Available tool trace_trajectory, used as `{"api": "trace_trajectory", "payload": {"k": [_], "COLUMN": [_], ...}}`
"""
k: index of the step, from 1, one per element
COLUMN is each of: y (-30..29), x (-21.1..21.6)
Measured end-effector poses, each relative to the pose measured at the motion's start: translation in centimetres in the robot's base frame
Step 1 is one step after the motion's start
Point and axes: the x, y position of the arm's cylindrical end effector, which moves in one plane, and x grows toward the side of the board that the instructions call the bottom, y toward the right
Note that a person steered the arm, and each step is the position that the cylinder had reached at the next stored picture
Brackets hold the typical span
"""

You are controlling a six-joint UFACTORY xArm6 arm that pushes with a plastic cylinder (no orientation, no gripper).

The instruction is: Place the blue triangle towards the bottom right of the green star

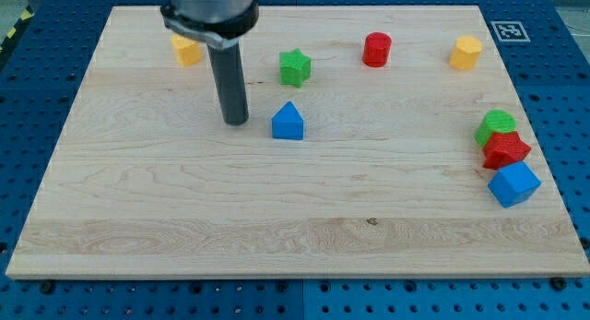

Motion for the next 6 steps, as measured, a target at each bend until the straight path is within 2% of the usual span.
{"api": "trace_trajectory", "payload": {"k": [1, 2, 3, 5, 6], "y": [6.0, 13.8, 16.5, 7.1, 4.2], "x": [0.2, 4.6, 7.4, 0.2, 2.2]}}
